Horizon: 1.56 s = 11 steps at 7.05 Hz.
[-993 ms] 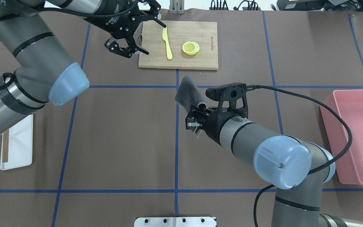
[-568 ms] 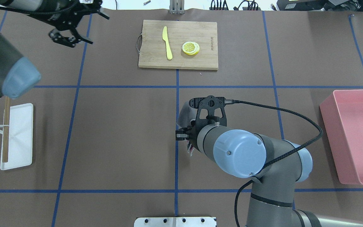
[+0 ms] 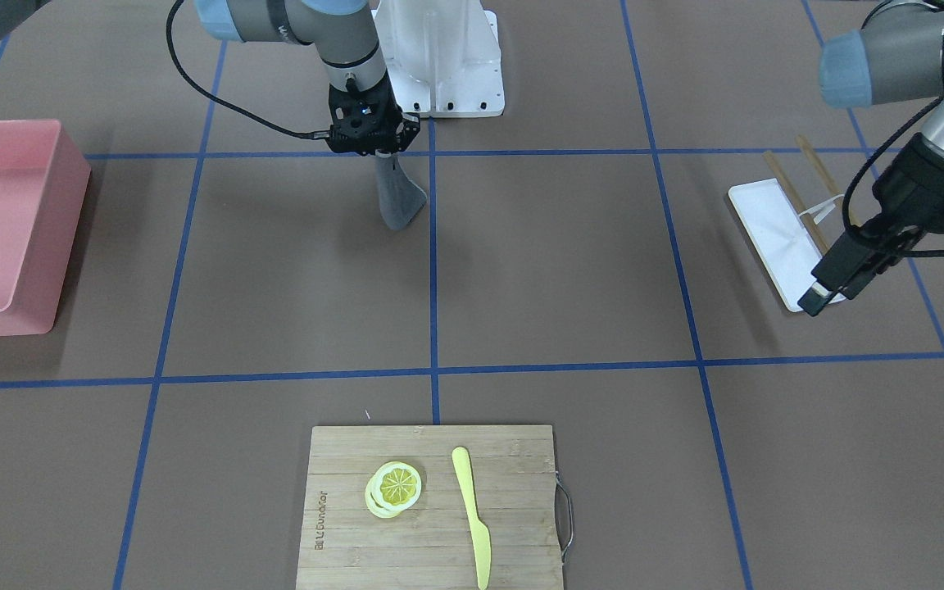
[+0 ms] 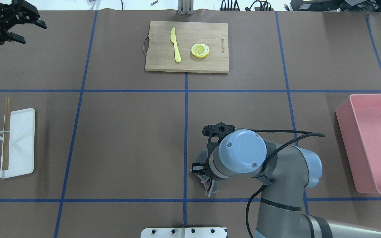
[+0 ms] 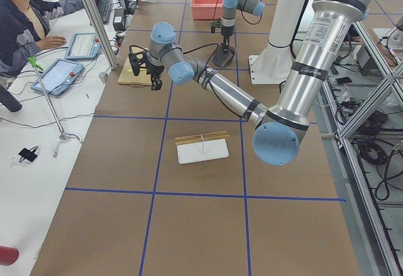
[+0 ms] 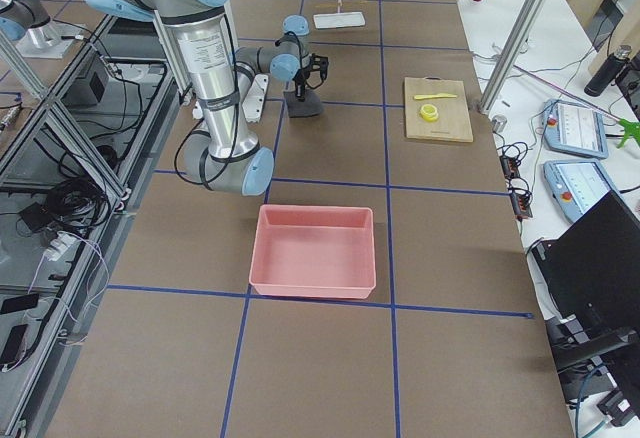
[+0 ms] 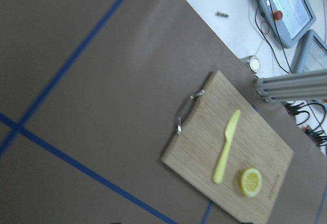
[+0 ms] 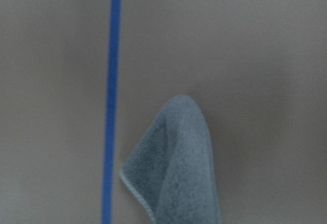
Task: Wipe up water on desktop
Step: 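Wipe the grey cloth across the table surface with the right gripper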
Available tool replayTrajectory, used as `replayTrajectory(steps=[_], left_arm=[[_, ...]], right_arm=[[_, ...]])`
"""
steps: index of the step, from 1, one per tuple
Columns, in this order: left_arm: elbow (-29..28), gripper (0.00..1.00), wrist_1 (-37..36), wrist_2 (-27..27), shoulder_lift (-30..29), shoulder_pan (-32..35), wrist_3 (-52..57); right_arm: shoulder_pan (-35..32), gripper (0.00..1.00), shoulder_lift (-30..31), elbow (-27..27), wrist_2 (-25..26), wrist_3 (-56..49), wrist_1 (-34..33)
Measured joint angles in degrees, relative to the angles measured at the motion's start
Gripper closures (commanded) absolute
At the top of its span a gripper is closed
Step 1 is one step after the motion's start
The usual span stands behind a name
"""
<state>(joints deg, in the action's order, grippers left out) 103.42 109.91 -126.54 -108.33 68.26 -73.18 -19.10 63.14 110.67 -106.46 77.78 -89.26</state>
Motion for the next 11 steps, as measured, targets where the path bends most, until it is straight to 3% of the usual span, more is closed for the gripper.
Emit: replayTrajectory(steps=[2,3,4,5,7,10,11], left_arm=[[-0.3,0.17,-1.5,0.1,2.3,1.5,8.5],[-0.5,0.17,-1.7,0.1,3.4,2.3,11.5],[-0.4,0.16,-1.7,0.1,5.0,3.2,14.6],[-0.2,0.08,-1.7,0.1,7.4,4.5,19.5],[0.0,0.03,-1.6,0.0,12.5,6.9,31.4],[-0.1,0.03,-1.6,-0.5,15.2,8.9,39.8],[-0.1,0.03,-1.6,-0.6,15.9,9.3,40.3]], right_arm=[[-8.3,1.00,11.8,3.9,-12.0,-8.4,-0.4],[-12.2,1.00,18.0,5.8,-15.6,-14.9,-0.5],[-14.1,1.00,21.4,6.7,-17.1,-18.8,-0.6],[-13.7,1.00,21.6,6.8,-17.4,-19.4,-0.6],[-7.4,1.00,14.0,4.9,-16.2,-10.8,-0.7],[-0.5,1.00,-9.9,-11.4,-11.8,4.6,-0.3],[-0.2,1.00,-13.2,-15.0,-11.6,6.5,-0.1]])
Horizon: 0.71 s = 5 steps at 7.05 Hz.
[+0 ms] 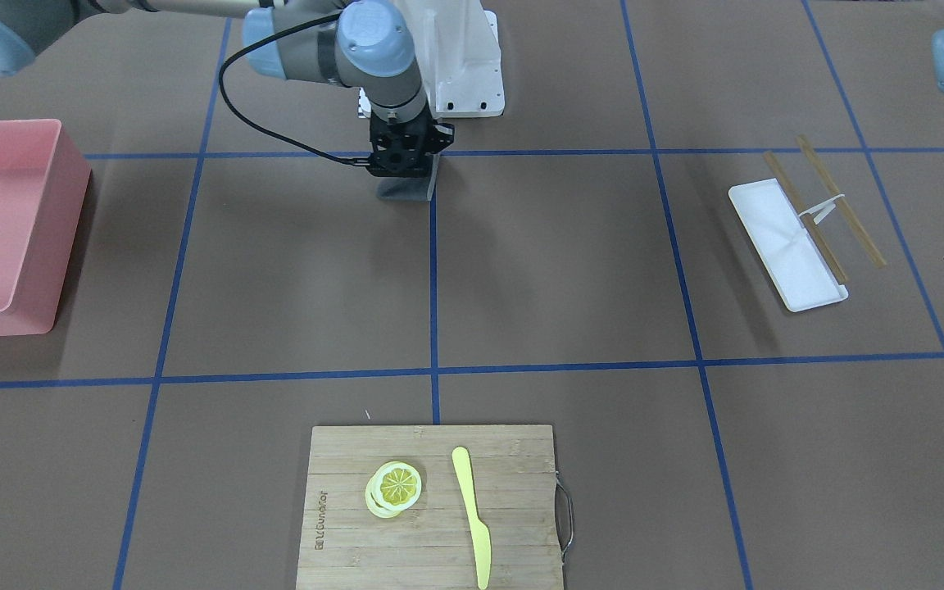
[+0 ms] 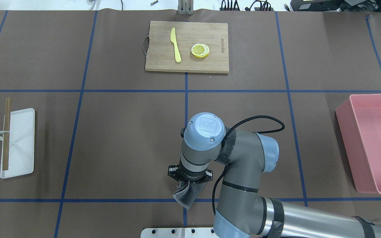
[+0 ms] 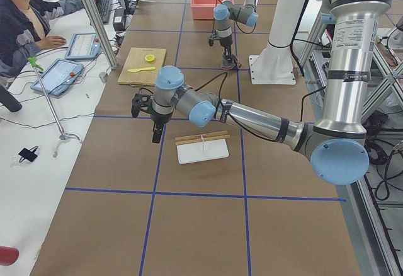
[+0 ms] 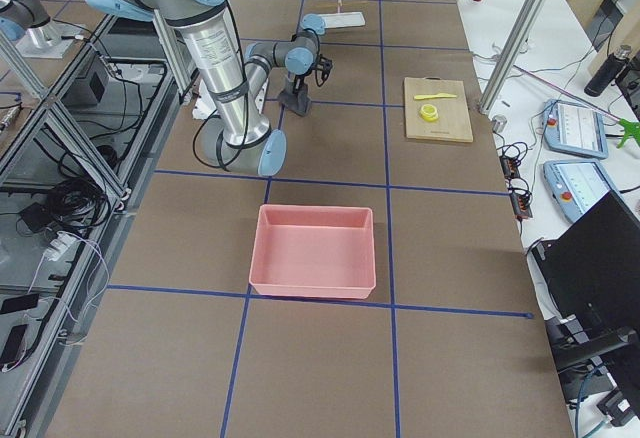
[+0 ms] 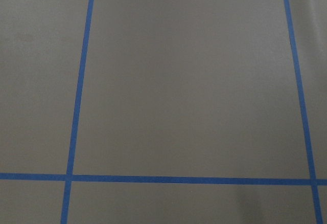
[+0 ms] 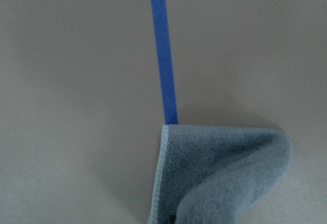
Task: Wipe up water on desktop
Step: 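Wipe the grey cloth across the table surface with the right gripper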
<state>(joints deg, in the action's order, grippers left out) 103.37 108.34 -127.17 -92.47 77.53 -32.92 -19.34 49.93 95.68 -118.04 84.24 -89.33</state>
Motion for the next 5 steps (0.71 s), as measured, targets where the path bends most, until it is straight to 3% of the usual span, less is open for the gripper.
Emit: replayTrajectory(steps=[1,3,5], left_arm=[[0.0,0.03,0.1,0.0,0.5,0.3,0.1],[0.0,0.03,0.0,0.0,0.8,0.5,0.1],[0.0,0.03,0.0,0.0,0.9,0.7,0.2]], right_arm=[[-0.8,1.00,2.2,1.1,-0.4,-0.7,0.1],[-6.8,1.00,15.8,10.7,-4.5,-10.6,-0.3],[-12.9,1.00,27.2,15.3,-8.5,-22.6,-0.3]])
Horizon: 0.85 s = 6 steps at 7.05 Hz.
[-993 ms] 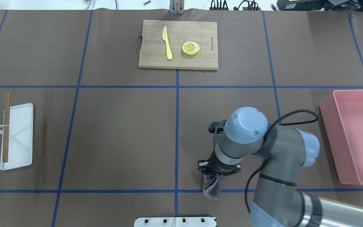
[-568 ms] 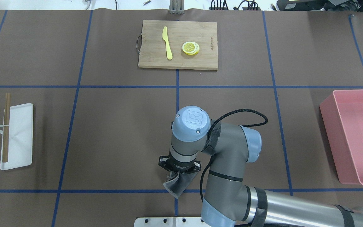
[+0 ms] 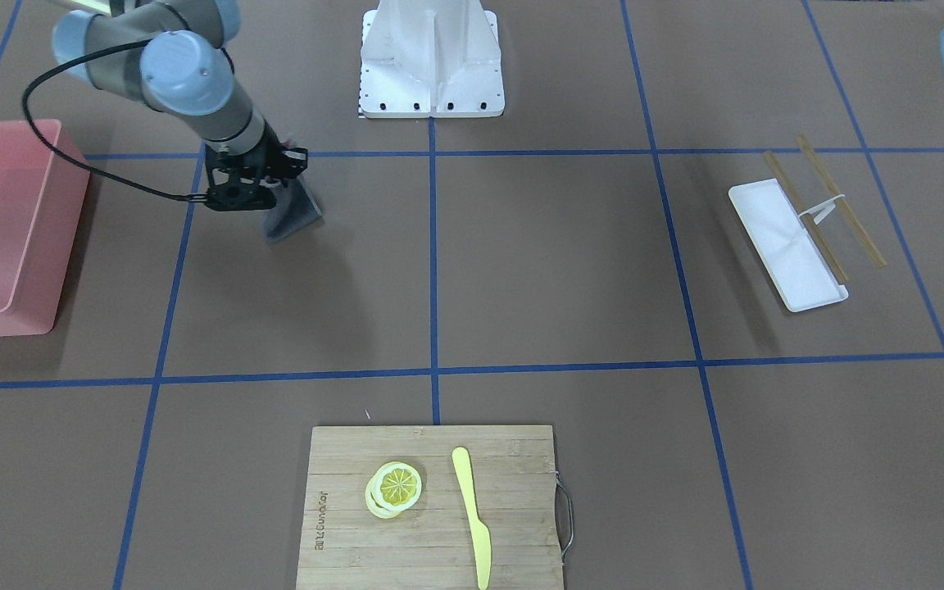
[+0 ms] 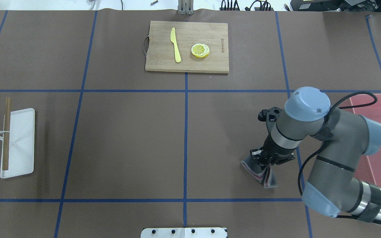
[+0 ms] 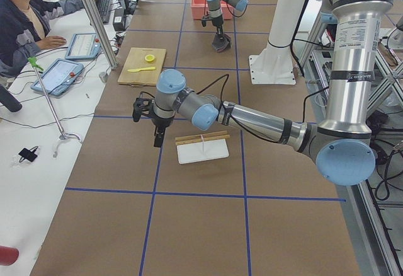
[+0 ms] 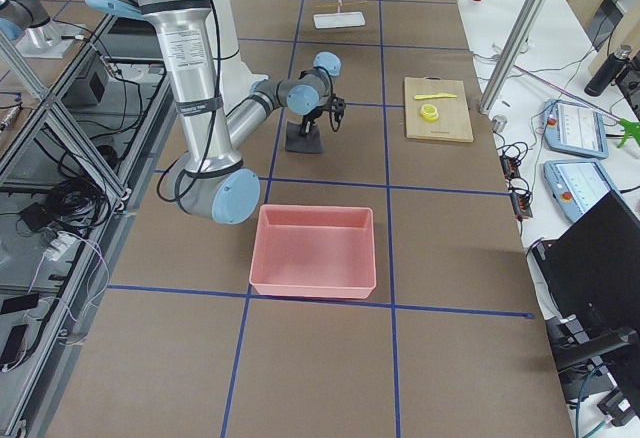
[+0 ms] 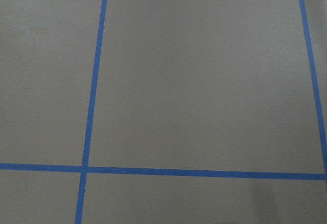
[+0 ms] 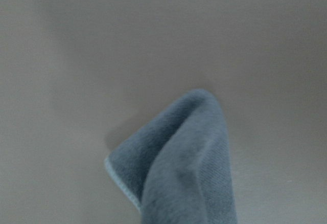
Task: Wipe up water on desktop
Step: 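Wipe the grey cloth across the table surface with the right gripper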
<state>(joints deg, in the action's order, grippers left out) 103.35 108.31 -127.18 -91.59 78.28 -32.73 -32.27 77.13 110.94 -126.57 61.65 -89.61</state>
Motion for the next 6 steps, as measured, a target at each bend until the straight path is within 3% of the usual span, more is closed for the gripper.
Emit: replayTrajectory(steps=[2,4,6], left_arm=[[0.2,0.03,0.0,-0.4,0.0,0.3,0.0],[0.2,0.03,-0.1,-0.7,-0.2,0.5,-0.1],[0.2,0.03,-0.1,-0.8,-0.1,0.5,-0.1]], right_arm=[[0.3,1.00,0.8,0.3,-0.3,-2.3,-0.2],[4.8,1.00,-9.7,-4.2,0.3,6.7,-0.3],[8.3,1.00,-22.8,-13.2,2.1,15.4,0.0]])
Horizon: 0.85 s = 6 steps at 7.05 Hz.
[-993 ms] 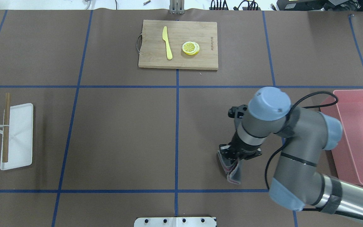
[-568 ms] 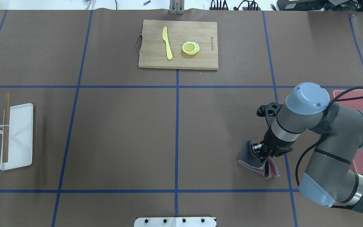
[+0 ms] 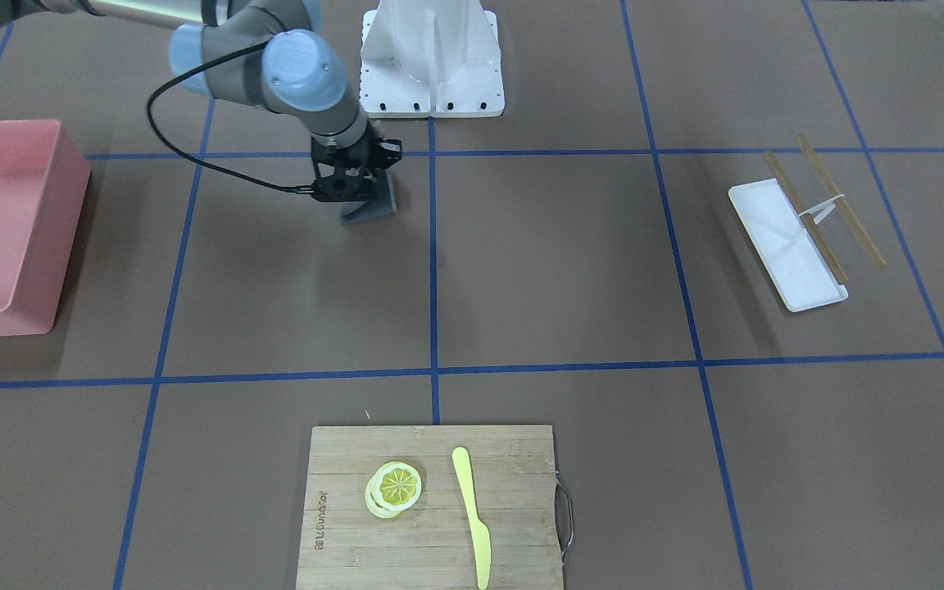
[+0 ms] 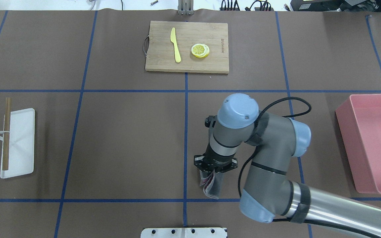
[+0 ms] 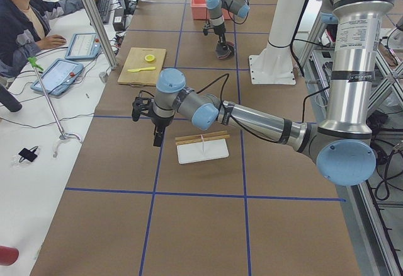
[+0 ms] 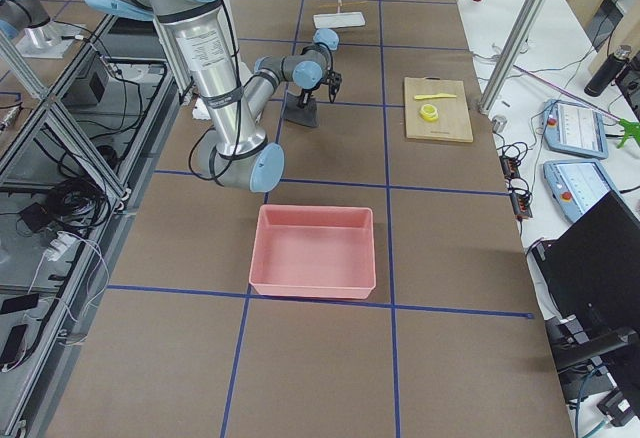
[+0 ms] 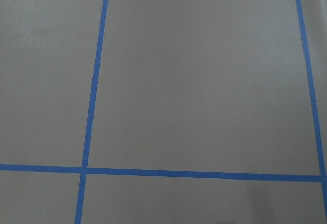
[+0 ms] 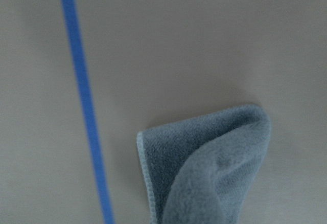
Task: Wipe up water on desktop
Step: 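Wipe the grey cloth across the table surface with the right gripper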
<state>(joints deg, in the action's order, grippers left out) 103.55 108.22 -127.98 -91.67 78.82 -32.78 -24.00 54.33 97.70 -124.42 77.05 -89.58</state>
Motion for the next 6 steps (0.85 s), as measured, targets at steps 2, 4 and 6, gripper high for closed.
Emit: replayTrajectory(steps=[2,4,6], left_arm=[[0.0,0.03,0.0,-0.1,0.1,0.0,0.0],[0.1,0.03,0.0,-0.1,0.0,0.1,0.0],[0.6,0.03,0.0,-0.5,0.1,0.5,0.0]], right_arm=[[-0.1,1.00,-2.2,-2.4,0.1,1.2,0.3],[-5.1,1.00,10.6,5.9,-2.5,-7.6,0.2],[-12.0,1.00,20.6,13.6,-5.3,-14.9,-0.3]])
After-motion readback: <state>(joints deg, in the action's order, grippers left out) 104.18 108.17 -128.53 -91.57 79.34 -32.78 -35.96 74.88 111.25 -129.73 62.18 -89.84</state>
